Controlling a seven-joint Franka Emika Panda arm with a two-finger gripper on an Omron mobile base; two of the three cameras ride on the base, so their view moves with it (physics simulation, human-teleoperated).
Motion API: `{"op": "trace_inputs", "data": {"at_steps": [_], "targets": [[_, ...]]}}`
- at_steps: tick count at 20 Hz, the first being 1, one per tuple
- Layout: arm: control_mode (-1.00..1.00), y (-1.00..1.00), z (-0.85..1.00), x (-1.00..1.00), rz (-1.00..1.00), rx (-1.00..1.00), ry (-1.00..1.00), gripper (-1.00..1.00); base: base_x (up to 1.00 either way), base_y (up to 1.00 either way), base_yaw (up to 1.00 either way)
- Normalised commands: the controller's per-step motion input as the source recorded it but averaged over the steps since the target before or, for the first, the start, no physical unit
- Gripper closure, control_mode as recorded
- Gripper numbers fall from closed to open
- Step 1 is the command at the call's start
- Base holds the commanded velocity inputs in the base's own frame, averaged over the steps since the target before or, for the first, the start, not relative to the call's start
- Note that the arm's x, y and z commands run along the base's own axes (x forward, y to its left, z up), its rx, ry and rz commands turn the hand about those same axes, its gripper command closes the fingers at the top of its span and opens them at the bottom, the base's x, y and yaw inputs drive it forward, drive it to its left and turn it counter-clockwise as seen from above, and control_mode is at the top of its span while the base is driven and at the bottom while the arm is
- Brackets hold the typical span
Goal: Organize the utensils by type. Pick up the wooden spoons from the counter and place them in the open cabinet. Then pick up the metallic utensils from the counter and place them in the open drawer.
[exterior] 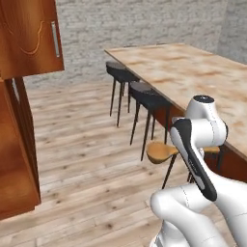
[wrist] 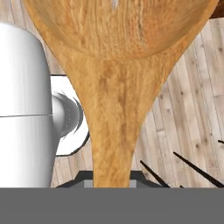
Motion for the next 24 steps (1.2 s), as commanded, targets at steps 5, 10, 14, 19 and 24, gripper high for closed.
{"op": "trace_inputs", "data": {"at_steps": [5,10,14,19,24], "targets": [[1.00,0.00,0.00,0.00,0.00,0.00,0.00,1.00,1.00,0.55,-0.16],[1.00,0.00,0.00,0.00,0.00,0.00,0.00,1.00,1.00,0.52,-0.17],[1.00,0.00,0.00,0.00,0.00,0.00,0.00,1.00,1.00,0.26,0.01],[1.00,0.00,0.00,0.00,0.00,0.00,0.00,1.00,1.00,0.03,0.29],[1.00,0.00,0.00,0.00,0.00,0.00,0.00,1.00,0.98,-0.01,0.19]]}}
